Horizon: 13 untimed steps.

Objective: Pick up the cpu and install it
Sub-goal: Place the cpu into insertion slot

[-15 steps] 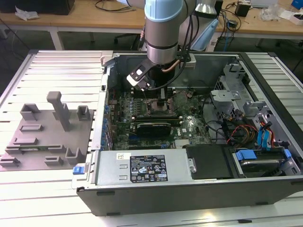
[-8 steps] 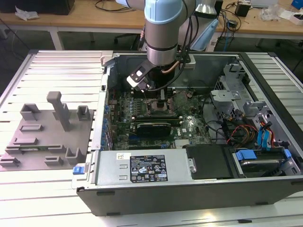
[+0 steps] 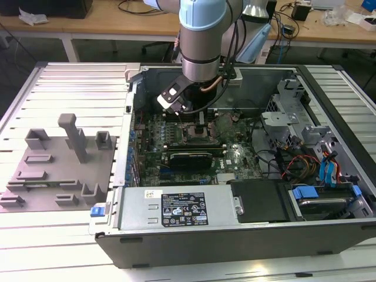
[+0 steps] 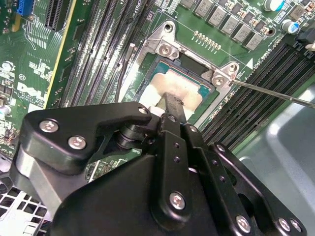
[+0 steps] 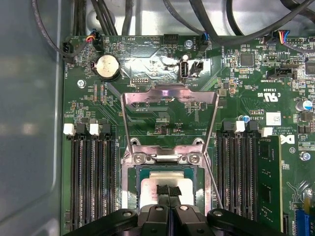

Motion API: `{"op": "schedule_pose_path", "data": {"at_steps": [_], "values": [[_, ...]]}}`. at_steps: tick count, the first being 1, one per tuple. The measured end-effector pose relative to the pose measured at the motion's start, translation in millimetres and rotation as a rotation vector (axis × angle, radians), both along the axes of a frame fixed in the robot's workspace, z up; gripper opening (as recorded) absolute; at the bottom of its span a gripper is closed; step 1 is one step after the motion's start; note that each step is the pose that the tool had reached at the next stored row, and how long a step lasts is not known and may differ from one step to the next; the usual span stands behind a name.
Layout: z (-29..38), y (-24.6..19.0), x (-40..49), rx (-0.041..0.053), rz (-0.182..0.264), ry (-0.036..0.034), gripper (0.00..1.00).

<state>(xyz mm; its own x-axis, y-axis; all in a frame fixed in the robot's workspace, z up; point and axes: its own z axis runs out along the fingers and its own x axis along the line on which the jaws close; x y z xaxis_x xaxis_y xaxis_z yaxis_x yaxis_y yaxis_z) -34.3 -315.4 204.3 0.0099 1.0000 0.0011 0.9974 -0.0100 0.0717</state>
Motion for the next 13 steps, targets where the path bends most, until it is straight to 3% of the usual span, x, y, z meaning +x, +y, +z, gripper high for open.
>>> {"op": "schedule_pose_path", "data": {"at_steps": [9, 13], "values": [[-0.9, 0.0, 0.0, 0.0001, 0.000, 0.0000, 0.11], [2.1, 0.3, 0.1, 0.0014, 0.000, -0.0007, 0.11]]}}
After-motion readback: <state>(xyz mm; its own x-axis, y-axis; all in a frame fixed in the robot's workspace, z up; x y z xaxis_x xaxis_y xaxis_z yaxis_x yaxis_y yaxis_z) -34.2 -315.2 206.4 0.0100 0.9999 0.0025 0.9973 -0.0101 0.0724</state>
